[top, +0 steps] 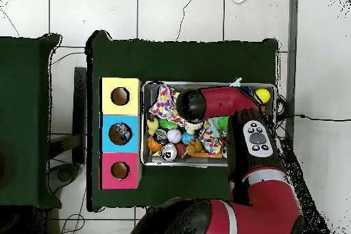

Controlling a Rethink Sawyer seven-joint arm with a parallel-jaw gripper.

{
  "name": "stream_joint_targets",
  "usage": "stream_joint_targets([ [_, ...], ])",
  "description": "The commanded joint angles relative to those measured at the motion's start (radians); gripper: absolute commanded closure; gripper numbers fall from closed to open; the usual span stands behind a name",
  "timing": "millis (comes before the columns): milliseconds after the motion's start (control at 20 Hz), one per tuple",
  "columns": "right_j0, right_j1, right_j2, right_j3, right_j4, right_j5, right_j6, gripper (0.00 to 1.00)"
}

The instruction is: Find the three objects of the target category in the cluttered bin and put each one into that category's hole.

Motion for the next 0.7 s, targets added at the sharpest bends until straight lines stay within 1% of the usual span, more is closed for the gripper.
stream_joint_targets([
  [50, 0.004, 0.103, 0.001, -0.063, -0.057, -0.049, 0.024, 0.00],
  [150, 0.011, 0.104, 0.002, -0.068, -0.053, -0.031, 0.017, 0.00],
  [200, 0.017, 0.103, -0.007, -0.066, -0.047, -0.037, 0.039, 1.00],
  [450, 0.028, 0.108, -0.016, -0.081, -0.036, -0.009, 0.052, 1.00],
  [700, 0.035, 0.091, -0.032, -0.063, -0.023, 0.014, 0.057, 1.00],
])
